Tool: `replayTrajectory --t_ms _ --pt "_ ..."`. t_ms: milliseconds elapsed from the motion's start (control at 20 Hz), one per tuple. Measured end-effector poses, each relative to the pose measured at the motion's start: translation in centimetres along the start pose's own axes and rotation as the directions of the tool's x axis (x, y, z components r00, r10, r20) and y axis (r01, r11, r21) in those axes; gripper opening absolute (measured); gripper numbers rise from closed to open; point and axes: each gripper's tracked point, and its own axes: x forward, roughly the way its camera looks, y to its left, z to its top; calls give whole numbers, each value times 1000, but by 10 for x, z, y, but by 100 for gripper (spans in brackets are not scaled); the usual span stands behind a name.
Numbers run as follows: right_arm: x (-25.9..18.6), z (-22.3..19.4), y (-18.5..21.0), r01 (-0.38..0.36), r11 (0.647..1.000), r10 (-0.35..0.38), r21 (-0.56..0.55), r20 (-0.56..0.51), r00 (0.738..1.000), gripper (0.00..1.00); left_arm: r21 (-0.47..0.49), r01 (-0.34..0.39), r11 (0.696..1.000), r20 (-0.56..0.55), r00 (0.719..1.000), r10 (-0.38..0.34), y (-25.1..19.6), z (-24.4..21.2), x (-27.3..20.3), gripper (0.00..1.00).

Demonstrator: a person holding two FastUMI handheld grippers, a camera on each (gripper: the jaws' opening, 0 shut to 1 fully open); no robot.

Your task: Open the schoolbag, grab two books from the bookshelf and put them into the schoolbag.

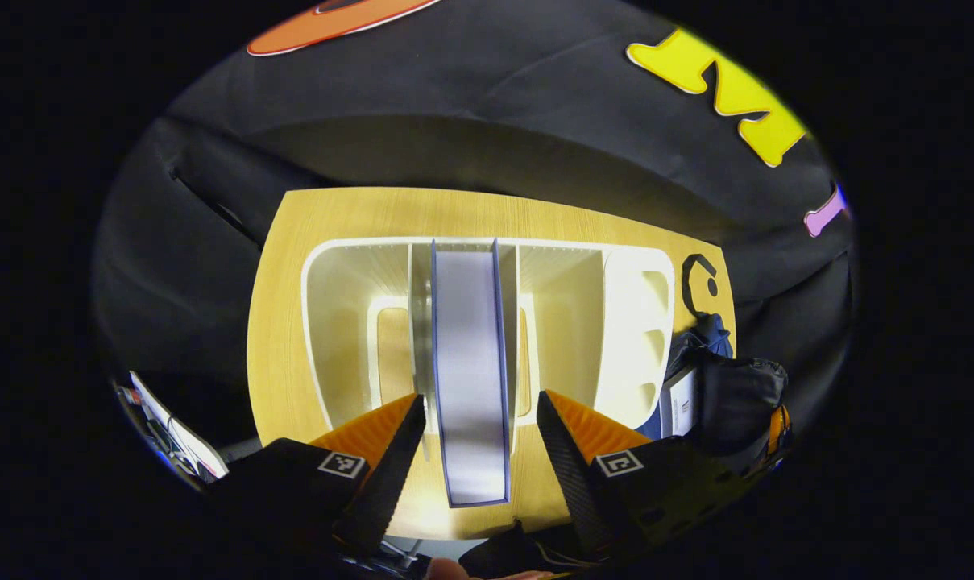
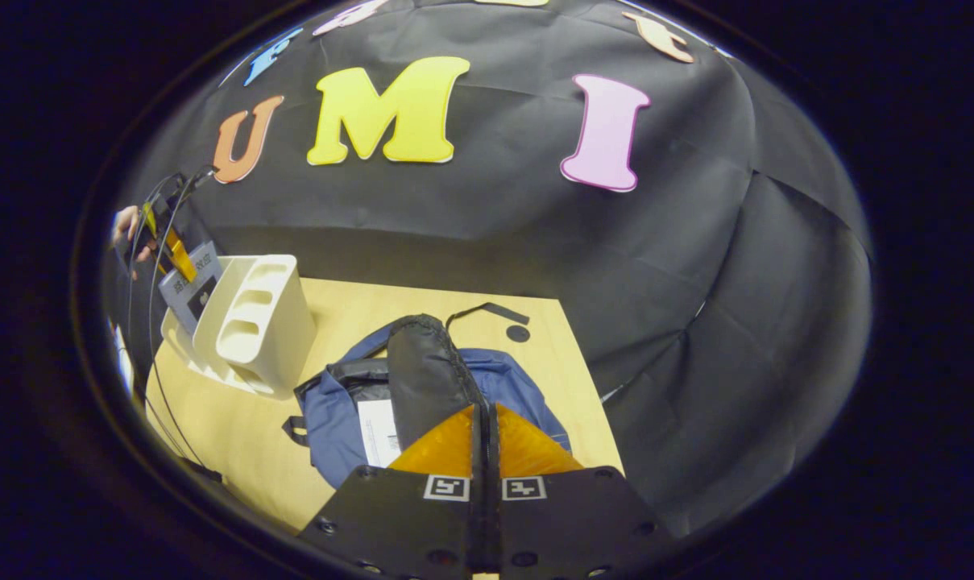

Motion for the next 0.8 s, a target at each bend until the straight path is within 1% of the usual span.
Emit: replayTrajectory --t_ms 50,100,150,200,350,400,450,500,650,800 --pt "0 0 0 -2 1000 2 -3 1 1000 0 -1 -5 1000 -7 1000 5 1 -1 2 91" --pt "0 0 1 -3 1000 4 -7 2 1000 0 2 -14 1000 -11 1000 14 3 -1 5 80" --pt "-1 0 1 -6 1000 6 -12 4 1000 0 6 -25 1000 -17 1000 26 5 -3 7 83" --pt "-1 -1 3 -11 1000 11 -18 4 1000 0 11 -37 999 -23 999 37 7 -4 9 72" --pt "0 -4 3 -20 999 20 -35 3 1000 0 15 -58 998 -54 997 59 8 -9 16 62" --pt "1 -5 5 -26 999 26 -37 1 1000 0 18 -77 997 -60 995 77 11 -11 16 56" --pt "2 -6 6 -31 999 31 -37 -2 1000 0 24 -99 995 -58 993 101 15 -11 20 52" --pt "2 -6 6 -35 999 35 -37 -2 999 0 25 -101 995 -55 993 103 14 -10 20 46" --pt "4 -5 6 -40 998 40 -40 2 999 0 7 -93 996 -41 995 93 9 -9 15 43" --pt "5 -6 6 -49 998 49 -41 0 999 0 19 -74 997 -10 997 74 5 -10 2 40"
